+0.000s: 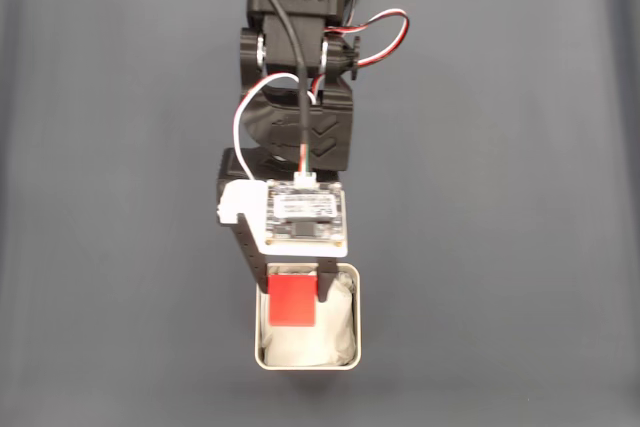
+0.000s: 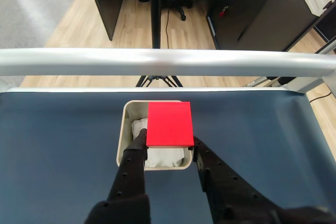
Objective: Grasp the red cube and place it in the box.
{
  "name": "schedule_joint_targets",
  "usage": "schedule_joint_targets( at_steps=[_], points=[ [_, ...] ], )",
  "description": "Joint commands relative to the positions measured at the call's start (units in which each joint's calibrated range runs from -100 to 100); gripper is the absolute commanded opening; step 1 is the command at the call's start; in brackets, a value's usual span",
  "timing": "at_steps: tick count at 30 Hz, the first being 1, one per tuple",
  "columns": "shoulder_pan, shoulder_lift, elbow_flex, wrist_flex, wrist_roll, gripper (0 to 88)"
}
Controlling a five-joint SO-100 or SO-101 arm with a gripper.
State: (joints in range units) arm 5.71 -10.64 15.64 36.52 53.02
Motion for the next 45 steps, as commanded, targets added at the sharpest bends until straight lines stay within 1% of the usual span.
schedule_joint_targets(
  at_steps=[1,8,20,45],
  points=[
    [-1.5,-4.1,0.0,-0.5,0.0,12.4],
    [-3.2,-3.1,2.3,-3.5,0.0,12.3],
    [-3.1,0.7,2.8,-7.5,-0.1,12.2],
    [-1.1,3.8,4.3,-9.5,-0.1,11.7]
  ],
)
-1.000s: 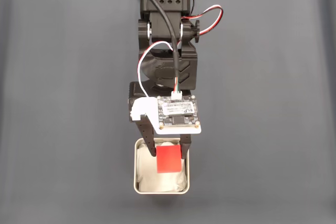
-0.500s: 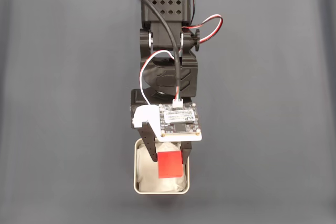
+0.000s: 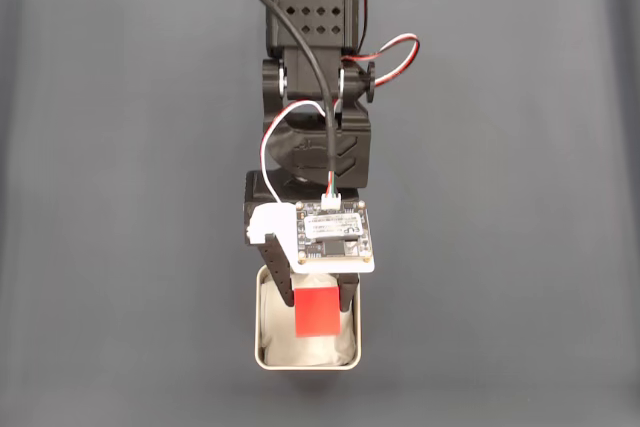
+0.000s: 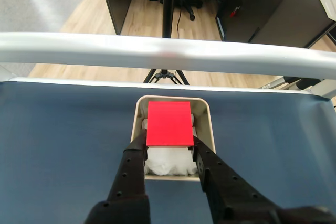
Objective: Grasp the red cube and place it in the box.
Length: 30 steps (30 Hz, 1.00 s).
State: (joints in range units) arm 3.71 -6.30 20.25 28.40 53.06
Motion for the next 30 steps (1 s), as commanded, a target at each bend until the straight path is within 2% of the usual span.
schedule_joint_targets(
  at_steps=[1,19,20,22,24,30],
  points=[
    [0.9,-0.5,-0.3,-1.5,-0.1,11.7],
    [1.5,-0.3,-0.1,-2.4,0.0,12.4],
    [1.5,-0.3,0.0,-2.3,0.0,15.8],
    [1.7,-0.5,0.6,-2.3,-0.3,29.7],
    [1.7,-0.6,0.9,-2.9,-0.8,39.2],
    [1.7,-1.2,1.6,-3.0,-0.3,45.7]
  ],
)
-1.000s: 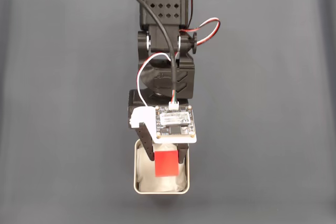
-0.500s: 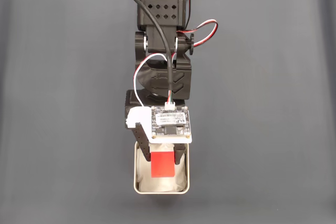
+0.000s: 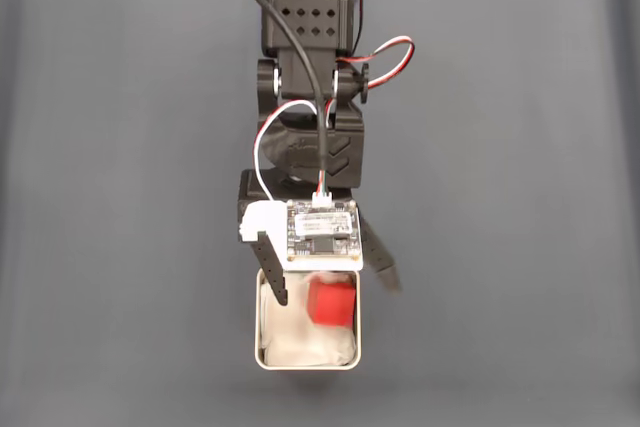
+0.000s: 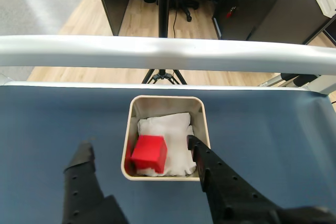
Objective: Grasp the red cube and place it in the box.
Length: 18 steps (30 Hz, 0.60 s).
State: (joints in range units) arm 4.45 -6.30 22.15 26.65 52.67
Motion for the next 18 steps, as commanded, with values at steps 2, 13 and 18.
schedule_joint_targets(
  at_steps=[2,13,18],
  points=[
    [1.0,-1.2,-0.3,-1.5,0.0,46.3],
    [1.0,-1.5,-0.3,-2.6,-0.2,47.0],
    [1.1,-1.8,0.1,-3.1,-0.2,47.0]
  ],
)
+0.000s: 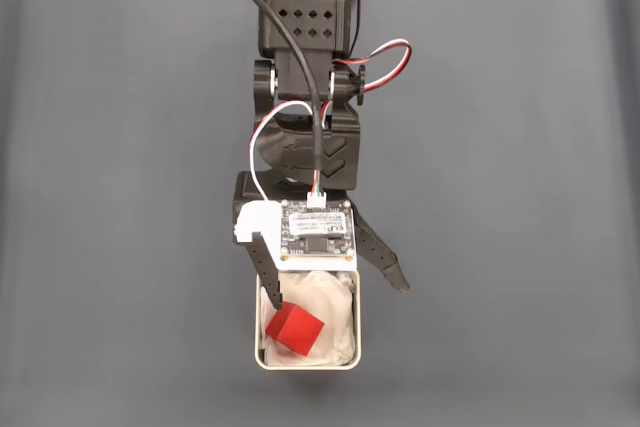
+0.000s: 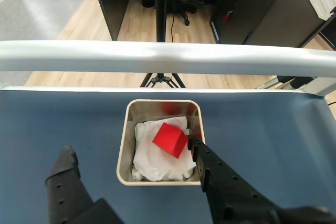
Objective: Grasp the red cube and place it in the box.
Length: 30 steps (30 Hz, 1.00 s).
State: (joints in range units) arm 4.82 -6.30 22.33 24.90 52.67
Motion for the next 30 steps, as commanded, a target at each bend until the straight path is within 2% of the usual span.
schedule_joint_targets(
  at_steps=[1,12,14,17,19,20,24,30],
  points=[
    [0.7,-1.8,0.2,-1.6,-0.2,47.1],
    [0.8,-2.5,0.5,-2.1,-0.4,45.0],
    [0.6,-3.1,0.5,-1.9,-0.6,33.8],
    [0.1,-5.2,1.0,-1.7,-0.9,10.5],
    [-0.5,-7.4,1.1,-0.6,-1.2,1.6],
    [-0.8,-8.8,1.2,0.0,-1.9,0.0],
    [-2.5,-17.2,4.7,2.3,-4.4,0.0],
    [-4.7,-38.2,26.8,2.6,-4.2,0.0]
  ],
)
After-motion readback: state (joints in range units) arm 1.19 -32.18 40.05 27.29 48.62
